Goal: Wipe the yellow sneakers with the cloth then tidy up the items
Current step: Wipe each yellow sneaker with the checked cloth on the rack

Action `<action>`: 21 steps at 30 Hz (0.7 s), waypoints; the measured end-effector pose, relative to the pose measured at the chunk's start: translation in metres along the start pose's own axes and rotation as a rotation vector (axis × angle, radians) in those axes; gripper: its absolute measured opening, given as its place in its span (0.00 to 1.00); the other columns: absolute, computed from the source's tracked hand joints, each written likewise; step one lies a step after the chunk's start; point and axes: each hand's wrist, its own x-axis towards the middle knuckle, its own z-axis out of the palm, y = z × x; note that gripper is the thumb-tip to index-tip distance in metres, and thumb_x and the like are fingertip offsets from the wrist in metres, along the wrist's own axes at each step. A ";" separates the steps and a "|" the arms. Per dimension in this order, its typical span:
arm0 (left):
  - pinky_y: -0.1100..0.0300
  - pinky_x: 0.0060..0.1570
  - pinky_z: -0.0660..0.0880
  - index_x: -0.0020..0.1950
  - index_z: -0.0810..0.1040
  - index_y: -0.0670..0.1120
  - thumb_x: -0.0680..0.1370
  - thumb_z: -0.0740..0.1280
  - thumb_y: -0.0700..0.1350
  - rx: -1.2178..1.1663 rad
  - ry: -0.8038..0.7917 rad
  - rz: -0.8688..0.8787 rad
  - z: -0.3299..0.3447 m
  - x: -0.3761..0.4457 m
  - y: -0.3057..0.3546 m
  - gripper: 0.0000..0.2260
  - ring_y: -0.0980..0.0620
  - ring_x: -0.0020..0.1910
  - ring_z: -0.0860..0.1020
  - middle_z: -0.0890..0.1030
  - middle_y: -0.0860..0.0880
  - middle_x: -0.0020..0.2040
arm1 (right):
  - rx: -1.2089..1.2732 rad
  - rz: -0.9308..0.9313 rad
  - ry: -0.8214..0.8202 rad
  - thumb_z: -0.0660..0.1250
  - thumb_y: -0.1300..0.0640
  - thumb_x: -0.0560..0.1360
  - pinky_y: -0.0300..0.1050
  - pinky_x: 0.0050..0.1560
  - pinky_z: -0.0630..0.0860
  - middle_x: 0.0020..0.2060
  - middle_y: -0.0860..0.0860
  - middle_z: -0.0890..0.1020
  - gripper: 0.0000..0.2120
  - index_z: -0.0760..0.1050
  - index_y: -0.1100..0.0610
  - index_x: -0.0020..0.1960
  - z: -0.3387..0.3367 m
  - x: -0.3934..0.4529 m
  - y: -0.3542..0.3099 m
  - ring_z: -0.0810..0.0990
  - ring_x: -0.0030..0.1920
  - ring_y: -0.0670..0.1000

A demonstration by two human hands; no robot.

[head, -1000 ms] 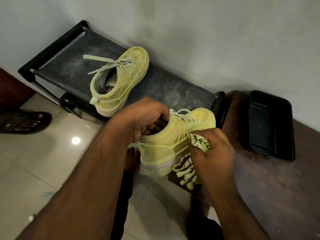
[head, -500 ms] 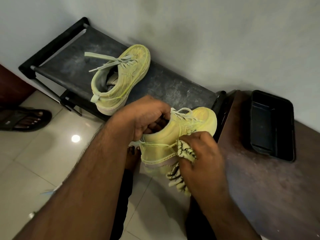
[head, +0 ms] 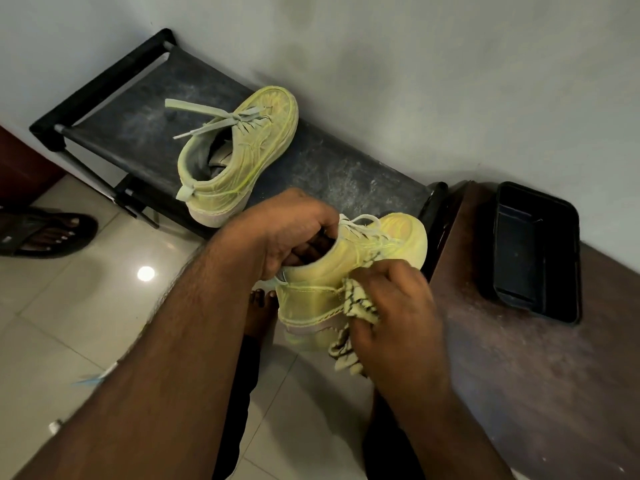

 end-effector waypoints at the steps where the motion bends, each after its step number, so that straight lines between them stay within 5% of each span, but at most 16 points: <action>1: 0.60 0.30 0.67 0.39 0.77 0.40 0.72 0.64 0.37 0.001 0.009 0.002 0.000 0.000 0.000 0.03 0.49 0.27 0.70 0.74 0.40 0.36 | 0.015 -0.051 -0.021 0.60 0.56 0.63 0.35 0.48 0.65 0.45 0.53 0.77 0.19 0.80 0.61 0.51 0.002 -0.002 -0.005 0.72 0.47 0.51; 8: 0.61 0.29 0.71 0.41 0.79 0.36 0.72 0.64 0.36 0.005 -0.040 -0.009 0.005 -0.003 0.002 0.06 0.48 0.24 0.73 0.77 0.41 0.29 | -0.157 0.257 -0.046 0.68 0.63 0.68 0.42 0.47 0.66 0.51 0.51 0.76 0.19 0.79 0.55 0.59 -0.009 0.016 0.037 0.71 0.51 0.52; 14: 0.61 0.30 0.71 0.39 0.79 0.37 0.72 0.64 0.36 -0.003 -0.042 -0.009 0.004 -0.004 0.001 0.05 0.47 0.24 0.72 0.77 0.41 0.29 | -0.146 0.056 -0.034 0.66 0.60 0.62 0.47 0.42 0.75 0.47 0.49 0.79 0.18 0.80 0.56 0.52 -0.007 0.002 0.010 0.74 0.46 0.54; 19: 0.62 0.30 0.72 0.39 0.79 0.36 0.72 0.64 0.36 -0.006 -0.072 -0.011 0.005 -0.006 0.002 0.06 0.48 0.24 0.74 0.78 0.41 0.30 | -0.212 0.234 -0.041 0.66 0.63 0.66 0.52 0.50 0.75 0.52 0.50 0.80 0.19 0.80 0.54 0.57 -0.009 0.018 0.033 0.73 0.50 0.54; 21: 0.62 0.29 0.71 0.39 0.79 0.37 0.72 0.63 0.36 -0.009 -0.063 -0.011 0.005 -0.005 0.002 0.06 0.48 0.24 0.73 0.77 0.41 0.30 | -0.189 0.158 -0.007 0.63 0.61 0.65 0.51 0.47 0.75 0.49 0.50 0.82 0.19 0.81 0.55 0.54 -0.010 0.017 0.024 0.76 0.47 0.56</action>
